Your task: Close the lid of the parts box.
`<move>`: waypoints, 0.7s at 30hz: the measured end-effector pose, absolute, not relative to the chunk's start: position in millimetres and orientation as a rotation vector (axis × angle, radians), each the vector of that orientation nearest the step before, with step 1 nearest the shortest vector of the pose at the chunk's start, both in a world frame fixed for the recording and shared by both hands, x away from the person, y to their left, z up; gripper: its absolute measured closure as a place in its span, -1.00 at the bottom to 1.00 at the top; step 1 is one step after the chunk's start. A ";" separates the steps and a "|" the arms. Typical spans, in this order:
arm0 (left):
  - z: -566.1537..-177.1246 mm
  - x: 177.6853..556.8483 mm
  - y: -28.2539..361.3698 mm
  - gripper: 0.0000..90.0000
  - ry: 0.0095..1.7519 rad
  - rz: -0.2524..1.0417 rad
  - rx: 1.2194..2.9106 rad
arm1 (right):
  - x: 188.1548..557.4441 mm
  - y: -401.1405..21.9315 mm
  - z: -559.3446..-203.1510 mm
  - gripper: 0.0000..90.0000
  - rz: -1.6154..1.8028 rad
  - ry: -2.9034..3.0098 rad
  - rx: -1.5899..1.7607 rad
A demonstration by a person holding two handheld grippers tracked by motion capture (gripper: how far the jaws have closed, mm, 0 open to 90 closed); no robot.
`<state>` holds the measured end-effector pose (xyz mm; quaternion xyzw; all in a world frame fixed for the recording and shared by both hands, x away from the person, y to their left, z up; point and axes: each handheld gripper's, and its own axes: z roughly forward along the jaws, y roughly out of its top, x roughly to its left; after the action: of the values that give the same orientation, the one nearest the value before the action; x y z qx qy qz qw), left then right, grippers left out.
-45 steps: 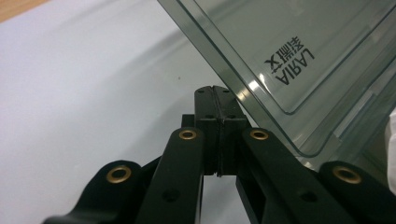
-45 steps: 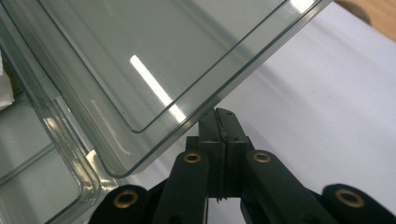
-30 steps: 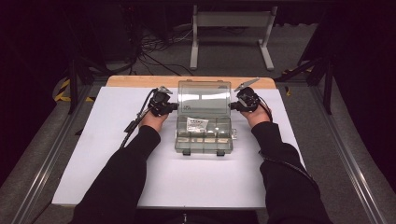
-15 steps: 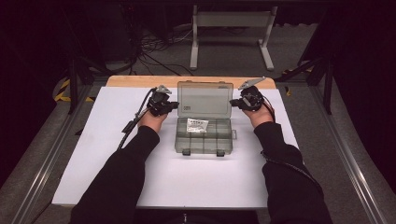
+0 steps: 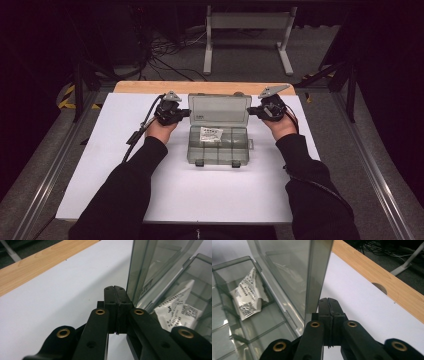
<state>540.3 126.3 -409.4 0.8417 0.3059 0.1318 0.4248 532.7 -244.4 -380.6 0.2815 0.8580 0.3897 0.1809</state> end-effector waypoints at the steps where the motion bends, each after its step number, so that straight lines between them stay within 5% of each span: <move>1: -409.3 538.8 126.9 0.98 0.763 0.329 2.102 | 530.3 -244.5 -380.3 1.00 1.108 2.421 0.791; 21: -400.3 513.1 136.0 0.96 0.684 0.290 2.086 | 497.5 -247.6 -379.4 1.00 1.174 2.430 0.731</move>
<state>513.1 136.0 -400.3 0.8426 0.2764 0.1171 0.4471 497.5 -247.6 -379.4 0.2576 0.8562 0.4137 0.1718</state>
